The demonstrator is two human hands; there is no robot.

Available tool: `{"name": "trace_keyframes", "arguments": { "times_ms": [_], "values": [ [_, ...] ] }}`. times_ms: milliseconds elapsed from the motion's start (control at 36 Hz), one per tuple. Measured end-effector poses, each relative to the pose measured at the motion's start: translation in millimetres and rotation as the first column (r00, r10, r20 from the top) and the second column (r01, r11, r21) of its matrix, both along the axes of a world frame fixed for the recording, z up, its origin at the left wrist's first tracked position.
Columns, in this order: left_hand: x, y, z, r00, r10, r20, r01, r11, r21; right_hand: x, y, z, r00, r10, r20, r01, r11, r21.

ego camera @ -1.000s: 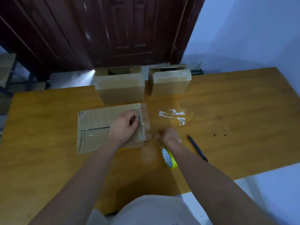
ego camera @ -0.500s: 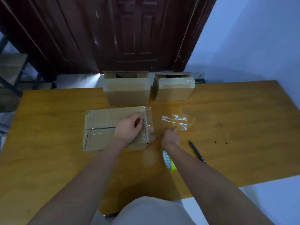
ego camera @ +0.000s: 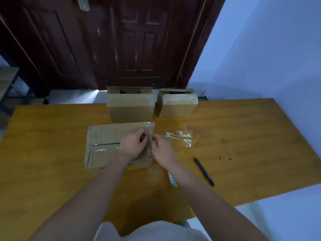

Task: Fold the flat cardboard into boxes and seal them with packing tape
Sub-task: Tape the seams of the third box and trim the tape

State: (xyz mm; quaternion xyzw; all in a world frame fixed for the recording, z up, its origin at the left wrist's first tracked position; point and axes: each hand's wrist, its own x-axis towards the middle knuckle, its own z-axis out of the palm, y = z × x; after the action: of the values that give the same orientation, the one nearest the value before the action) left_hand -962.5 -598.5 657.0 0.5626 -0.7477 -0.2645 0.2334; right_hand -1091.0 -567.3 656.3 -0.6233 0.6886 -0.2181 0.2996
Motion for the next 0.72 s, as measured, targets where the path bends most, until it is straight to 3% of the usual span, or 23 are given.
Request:
{"name": "trace_keyframes", "arguments": {
  "times_ms": [194, 389, 444, 556, 639, 722],
  "values": [
    [1.4, 2.3, -1.4, 0.999, -0.050, -0.006, 0.050, 0.998, -0.022, 6.6, -12.5, -0.3, 0.998, -0.015, -0.056, 0.022, 0.990, 0.142],
    [12.1, 3.9, 4.0, 0.984, -0.178, 0.010, 0.178, 0.981, -0.072, -5.5, -29.6, 15.3, 0.995, 0.101, -0.024, -0.089, 0.950, 0.299],
    [18.5, 5.3, 6.4, 0.989, -0.146, 0.006, 0.146, 0.983, -0.108, -14.0, -40.9, 21.1, 0.992, 0.101, -0.074, -0.077, 0.957, 0.281],
    [30.9, 4.7, 9.9, 0.988, 0.083, 0.132, -0.041, 0.955, -0.293, -26.4, -65.7, 26.4, 0.988, 0.069, -0.137, -0.045, 0.984, 0.172],
    [34.8, -5.4, 15.1, 0.952, 0.172, 0.253, -0.131, 0.977, -0.171, -27.3, -80.5, 25.0, 0.954, 0.160, -0.253, -0.127, 0.982, 0.141],
    [39.9, -18.0, 8.8, 0.891, 0.122, 0.436, -0.148, 0.989, 0.025, -24.4, -89.2, 23.6, 0.886, 0.283, -0.367, -0.241, 0.958, 0.157]
  ]
}}
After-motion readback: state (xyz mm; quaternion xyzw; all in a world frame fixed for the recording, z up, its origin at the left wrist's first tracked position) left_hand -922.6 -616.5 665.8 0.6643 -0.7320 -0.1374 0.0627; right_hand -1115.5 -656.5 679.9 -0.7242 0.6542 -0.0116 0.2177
